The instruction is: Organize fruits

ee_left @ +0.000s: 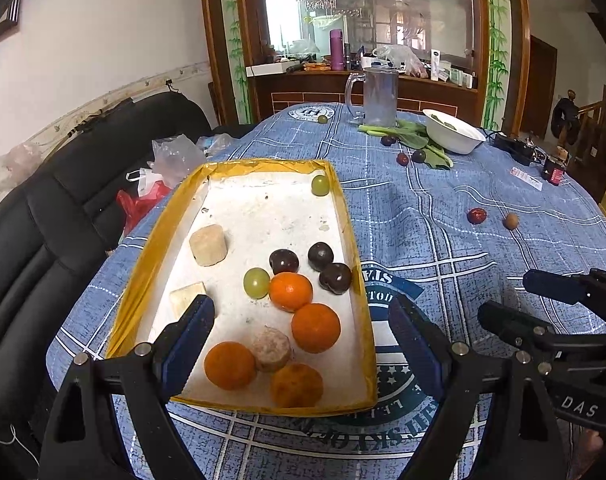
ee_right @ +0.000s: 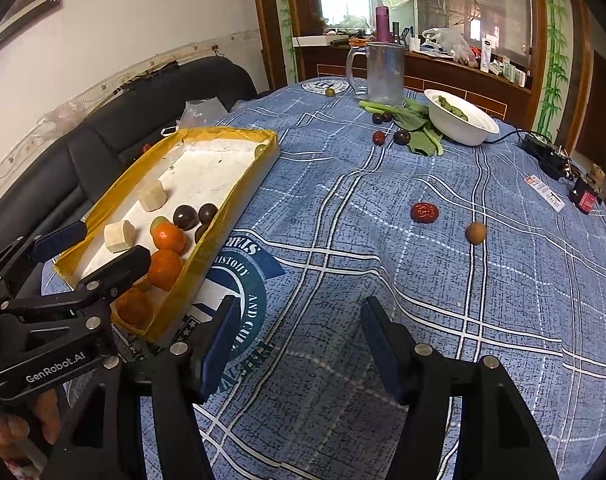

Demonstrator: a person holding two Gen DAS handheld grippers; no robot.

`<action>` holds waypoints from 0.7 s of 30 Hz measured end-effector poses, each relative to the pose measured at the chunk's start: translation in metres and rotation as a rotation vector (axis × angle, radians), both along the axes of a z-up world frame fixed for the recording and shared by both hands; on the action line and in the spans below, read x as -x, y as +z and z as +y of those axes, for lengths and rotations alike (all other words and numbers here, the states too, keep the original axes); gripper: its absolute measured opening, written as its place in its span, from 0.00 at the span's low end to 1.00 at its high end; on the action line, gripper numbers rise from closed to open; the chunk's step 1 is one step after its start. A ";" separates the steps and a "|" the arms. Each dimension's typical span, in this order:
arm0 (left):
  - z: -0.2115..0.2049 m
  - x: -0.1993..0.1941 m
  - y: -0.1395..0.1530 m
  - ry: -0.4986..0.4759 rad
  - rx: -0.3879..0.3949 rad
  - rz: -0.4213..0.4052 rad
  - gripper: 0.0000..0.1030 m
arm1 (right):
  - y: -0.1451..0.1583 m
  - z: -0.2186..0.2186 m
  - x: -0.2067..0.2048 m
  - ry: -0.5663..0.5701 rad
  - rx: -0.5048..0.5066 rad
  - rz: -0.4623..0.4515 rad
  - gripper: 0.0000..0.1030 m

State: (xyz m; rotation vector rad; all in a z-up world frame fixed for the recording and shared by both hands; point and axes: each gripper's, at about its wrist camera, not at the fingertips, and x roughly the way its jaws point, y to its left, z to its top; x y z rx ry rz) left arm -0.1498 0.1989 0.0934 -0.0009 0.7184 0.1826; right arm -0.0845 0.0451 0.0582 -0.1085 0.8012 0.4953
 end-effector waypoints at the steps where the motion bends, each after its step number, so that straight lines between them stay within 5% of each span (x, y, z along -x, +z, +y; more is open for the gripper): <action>1: 0.000 0.000 0.000 0.000 0.002 0.002 0.85 | 0.000 0.001 0.000 0.003 0.003 -0.001 0.65; 17: 0.002 -0.002 -0.003 0.020 -0.003 -0.006 0.85 | 0.000 0.011 0.003 0.012 0.025 -0.014 0.67; 21: 0.005 0.011 0.010 0.175 -0.106 -0.131 0.87 | 0.001 0.010 0.004 -0.003 0.026 -0.031 0.67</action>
